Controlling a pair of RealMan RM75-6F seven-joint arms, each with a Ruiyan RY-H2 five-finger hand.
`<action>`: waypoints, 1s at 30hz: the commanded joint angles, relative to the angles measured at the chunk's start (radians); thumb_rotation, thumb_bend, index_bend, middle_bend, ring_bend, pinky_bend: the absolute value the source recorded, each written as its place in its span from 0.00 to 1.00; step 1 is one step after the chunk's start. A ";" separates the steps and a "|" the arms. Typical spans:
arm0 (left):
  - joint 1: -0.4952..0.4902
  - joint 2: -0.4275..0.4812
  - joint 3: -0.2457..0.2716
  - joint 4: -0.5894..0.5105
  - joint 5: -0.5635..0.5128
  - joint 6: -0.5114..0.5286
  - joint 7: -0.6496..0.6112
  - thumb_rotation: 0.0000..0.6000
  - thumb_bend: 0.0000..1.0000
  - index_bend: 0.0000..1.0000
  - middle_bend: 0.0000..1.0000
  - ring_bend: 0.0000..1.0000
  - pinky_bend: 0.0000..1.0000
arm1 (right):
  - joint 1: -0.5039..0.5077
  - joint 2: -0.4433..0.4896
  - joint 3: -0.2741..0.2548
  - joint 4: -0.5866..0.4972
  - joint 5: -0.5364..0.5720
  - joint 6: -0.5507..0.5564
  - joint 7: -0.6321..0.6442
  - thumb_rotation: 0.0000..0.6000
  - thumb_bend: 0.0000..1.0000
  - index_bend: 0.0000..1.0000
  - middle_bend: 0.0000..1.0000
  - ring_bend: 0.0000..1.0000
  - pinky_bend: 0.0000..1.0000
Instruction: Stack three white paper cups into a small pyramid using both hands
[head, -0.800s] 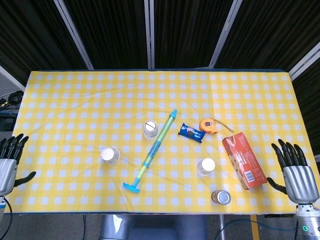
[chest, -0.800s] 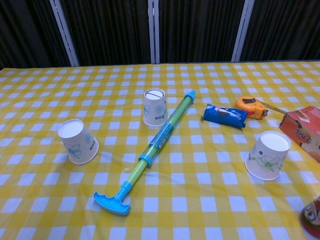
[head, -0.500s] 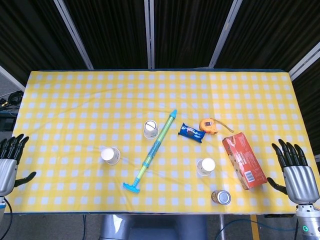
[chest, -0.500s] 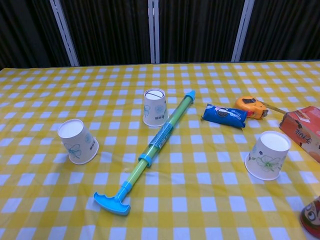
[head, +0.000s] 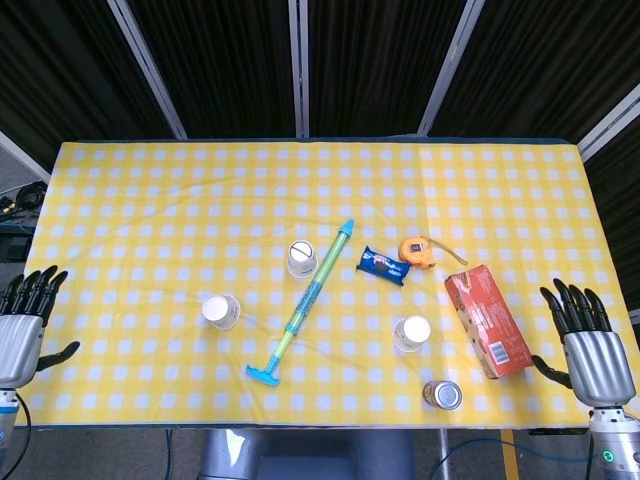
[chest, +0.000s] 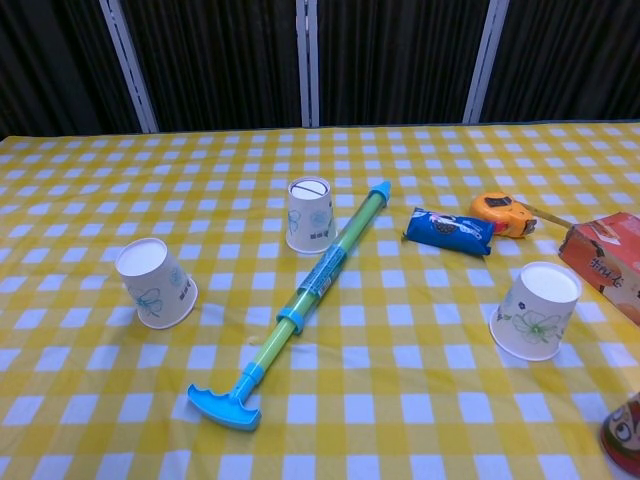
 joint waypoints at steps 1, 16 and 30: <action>-0.033 0.003 -0.008 -0.030 0.015 -0.035 0.034 1.00 0.15 0.02 0.00 0.00 0.00 | 0.000 0.002 -0.001 0.001 0.004 -0.005 0.005 1.00 0.03 0.01 0.00 0.00 0.00; -0.290 -0.033 -0.076 -0.262 -0.126 -0.394 0.312 1.00 0.18 0.26 0.00 0.00 0.00 | -0.003 0.014 -0.001 -0.004 -0.008 0.008 0.046 1.00 0.03 0.01 0.00 0.00 0.00; -0.432 -0.152 -0.102 -0.275 -0.383 -0.472 0.562 1.00 0.24 0.31 0.00 0.00 0.00 | -0.007 0.021 0.000 0.005 -0.020 0.026 0.092 1.00 0.03 0.01 0.00 0.00 0.00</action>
